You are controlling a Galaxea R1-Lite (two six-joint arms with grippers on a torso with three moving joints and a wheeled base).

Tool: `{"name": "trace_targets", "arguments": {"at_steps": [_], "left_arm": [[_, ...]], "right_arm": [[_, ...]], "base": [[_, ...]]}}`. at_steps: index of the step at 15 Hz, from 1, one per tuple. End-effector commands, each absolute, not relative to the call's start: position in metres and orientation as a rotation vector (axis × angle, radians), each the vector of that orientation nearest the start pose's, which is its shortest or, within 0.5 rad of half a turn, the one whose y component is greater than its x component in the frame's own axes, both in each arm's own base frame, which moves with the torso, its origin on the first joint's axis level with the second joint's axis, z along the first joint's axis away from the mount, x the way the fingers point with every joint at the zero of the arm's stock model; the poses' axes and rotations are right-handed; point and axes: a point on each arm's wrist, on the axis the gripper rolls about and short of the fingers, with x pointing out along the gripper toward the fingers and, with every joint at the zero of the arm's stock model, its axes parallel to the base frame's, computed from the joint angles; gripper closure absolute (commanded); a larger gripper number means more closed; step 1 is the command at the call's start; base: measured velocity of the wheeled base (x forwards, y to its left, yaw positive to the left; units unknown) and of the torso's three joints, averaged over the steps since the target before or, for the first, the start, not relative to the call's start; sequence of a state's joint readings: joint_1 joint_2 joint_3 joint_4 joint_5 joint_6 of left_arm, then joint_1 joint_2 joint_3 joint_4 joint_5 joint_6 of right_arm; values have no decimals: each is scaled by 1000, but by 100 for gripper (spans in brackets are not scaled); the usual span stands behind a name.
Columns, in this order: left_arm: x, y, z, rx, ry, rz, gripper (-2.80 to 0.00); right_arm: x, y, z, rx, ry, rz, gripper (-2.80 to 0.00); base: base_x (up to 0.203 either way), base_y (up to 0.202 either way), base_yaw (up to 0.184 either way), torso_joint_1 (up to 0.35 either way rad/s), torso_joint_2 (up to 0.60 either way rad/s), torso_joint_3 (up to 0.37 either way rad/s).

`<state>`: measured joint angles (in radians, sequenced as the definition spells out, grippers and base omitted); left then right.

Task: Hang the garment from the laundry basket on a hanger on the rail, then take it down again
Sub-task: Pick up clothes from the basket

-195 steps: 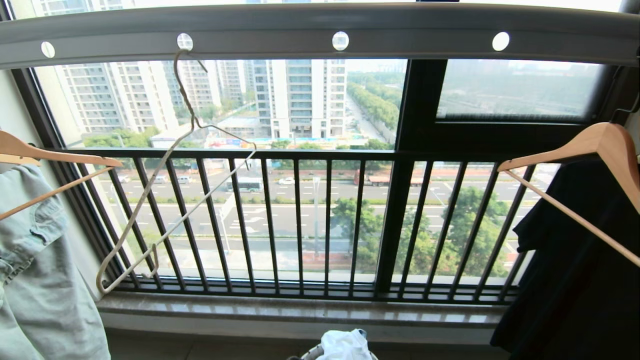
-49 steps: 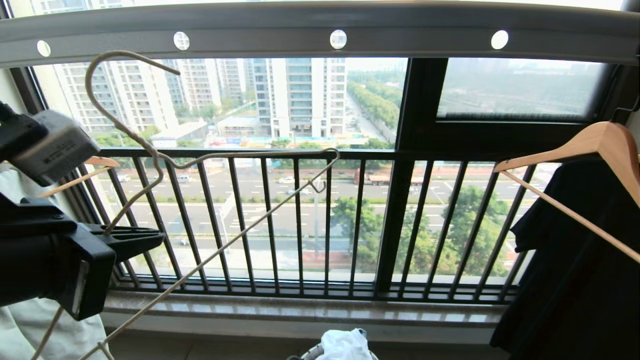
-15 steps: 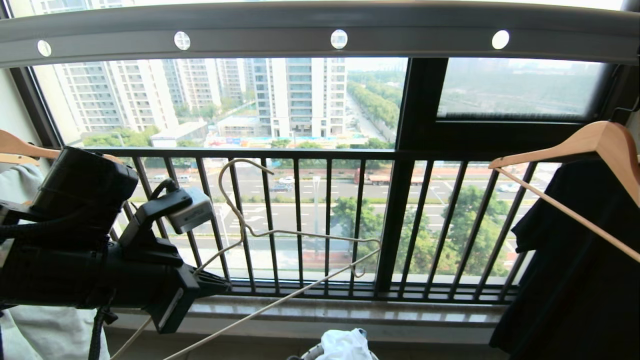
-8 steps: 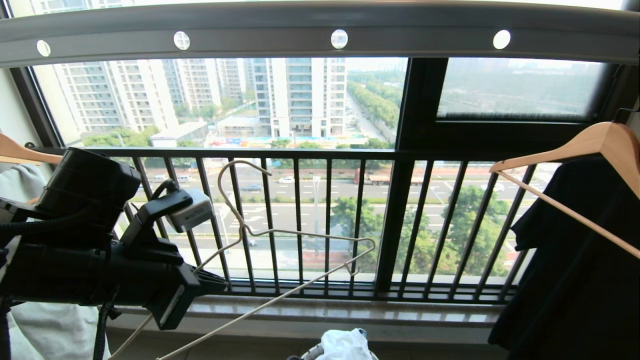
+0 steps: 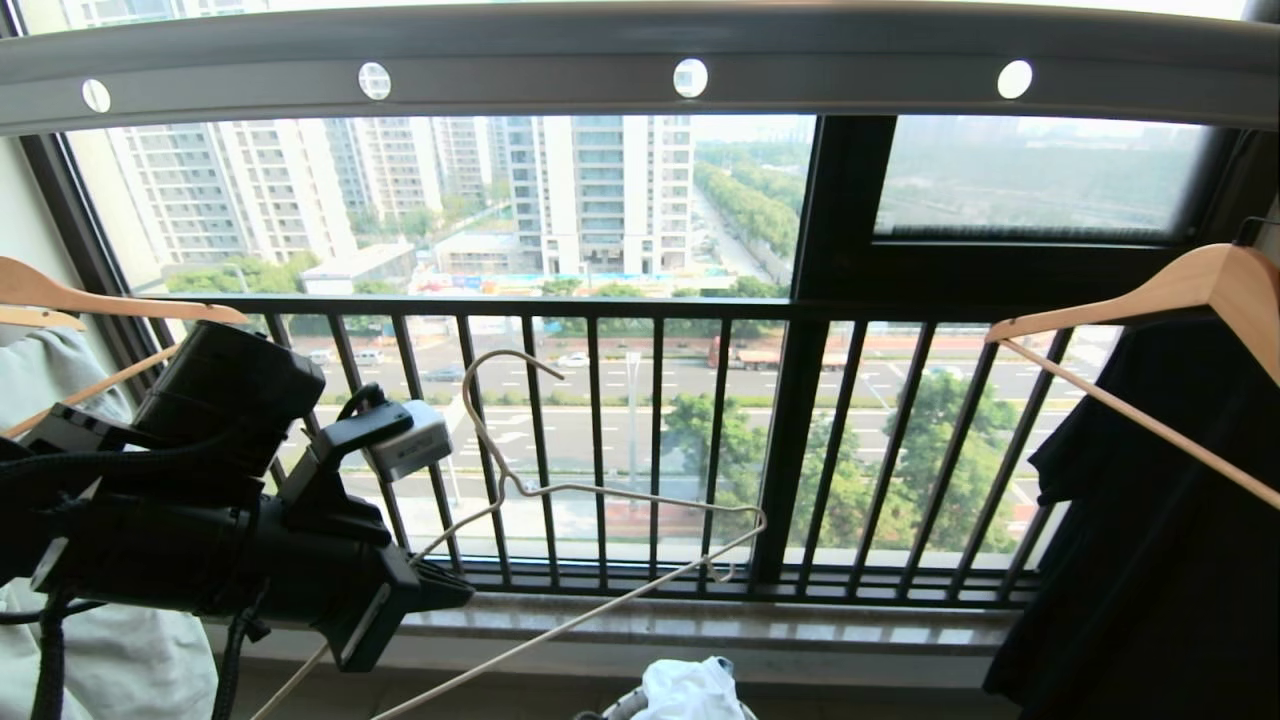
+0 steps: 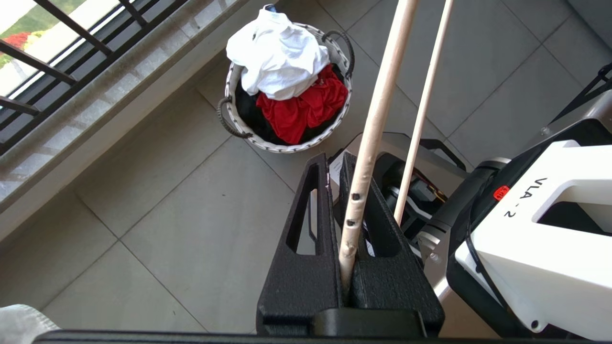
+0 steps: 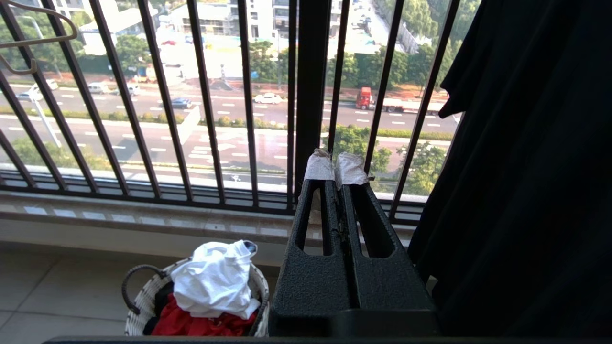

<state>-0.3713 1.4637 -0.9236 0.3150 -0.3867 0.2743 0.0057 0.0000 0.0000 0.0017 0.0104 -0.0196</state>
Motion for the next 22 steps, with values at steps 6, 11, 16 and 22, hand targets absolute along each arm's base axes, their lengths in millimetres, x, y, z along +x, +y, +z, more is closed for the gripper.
{"name": "trace_targets", "arguments": {"at_steps": [6, 11, 16, 22], "left_arm": [[210, -91, 186, 251, 814, -840, 0], [208, -90, 189, 251, 799, -840, 0], [206, -90, 192, 252, 788, -839, 0], [204, -89, 190, 271, 784, -848, 0]], "right_arm": [[-23, 0, 75, -20, 0, 17, 0], [-23, 0, 75, -20, 0, 17, 0], [-23, 0, 75, -20, 0, 17, 0], [-23, 0, 75, -20, 0, 17, 0]], "base": [[0, 0, 0, 0, 0, 0], [0, 0, 0, 0, 0, 0], [0, 0, 0, 0, 0, 0], [0, 0, 0, -121, 262, 139]]}}
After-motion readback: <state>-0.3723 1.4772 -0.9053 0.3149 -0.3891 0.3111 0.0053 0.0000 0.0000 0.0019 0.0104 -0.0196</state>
